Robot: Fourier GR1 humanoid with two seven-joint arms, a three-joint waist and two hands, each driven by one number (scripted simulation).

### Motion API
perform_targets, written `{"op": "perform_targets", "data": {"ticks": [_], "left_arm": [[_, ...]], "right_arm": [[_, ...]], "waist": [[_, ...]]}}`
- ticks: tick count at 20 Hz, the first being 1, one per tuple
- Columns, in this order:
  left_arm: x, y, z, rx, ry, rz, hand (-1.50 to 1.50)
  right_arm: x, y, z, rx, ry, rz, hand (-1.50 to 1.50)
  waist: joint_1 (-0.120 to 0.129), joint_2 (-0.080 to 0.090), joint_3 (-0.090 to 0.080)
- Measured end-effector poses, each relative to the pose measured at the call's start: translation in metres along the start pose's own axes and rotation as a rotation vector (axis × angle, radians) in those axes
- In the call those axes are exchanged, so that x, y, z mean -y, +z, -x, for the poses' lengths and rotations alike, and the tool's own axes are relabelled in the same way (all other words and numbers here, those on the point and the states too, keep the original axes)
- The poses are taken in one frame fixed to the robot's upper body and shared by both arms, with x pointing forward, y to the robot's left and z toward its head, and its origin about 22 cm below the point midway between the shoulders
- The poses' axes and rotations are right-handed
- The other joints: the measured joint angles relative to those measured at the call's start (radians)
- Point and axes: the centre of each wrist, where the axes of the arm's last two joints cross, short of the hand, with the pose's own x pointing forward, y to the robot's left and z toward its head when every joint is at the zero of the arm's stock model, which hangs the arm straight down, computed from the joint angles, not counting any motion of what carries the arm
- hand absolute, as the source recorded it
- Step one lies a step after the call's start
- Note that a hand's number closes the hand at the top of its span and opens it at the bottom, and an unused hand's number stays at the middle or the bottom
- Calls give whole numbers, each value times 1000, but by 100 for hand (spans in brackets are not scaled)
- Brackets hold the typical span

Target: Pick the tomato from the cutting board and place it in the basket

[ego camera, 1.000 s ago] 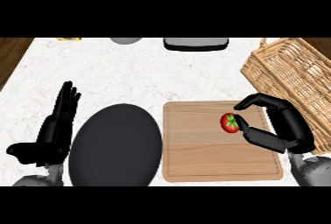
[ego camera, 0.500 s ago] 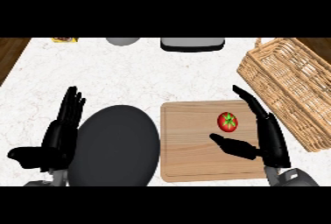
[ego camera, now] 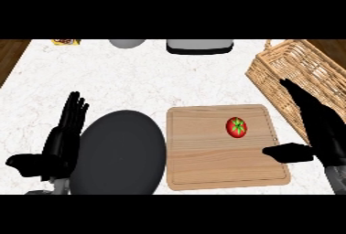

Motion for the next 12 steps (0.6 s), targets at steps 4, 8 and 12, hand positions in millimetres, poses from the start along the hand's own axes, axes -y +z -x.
{"op": "perform_targets", "data": {"ticks": [4,8,12], "left_arm": [[5,-2,-2,11,3,17,0],[9,-4,-4,16,10,25,0],[11,-6,-6,17,13,33,0]], "right_arm": [[29,12,-39,-41,63,-129,-150],[51,22,-69,-30,60,-202,-150],[56,18,-82,-31,72,-220,-150]], "waist": [[17,7,4],[29,12,7],[36,15,9]]}}
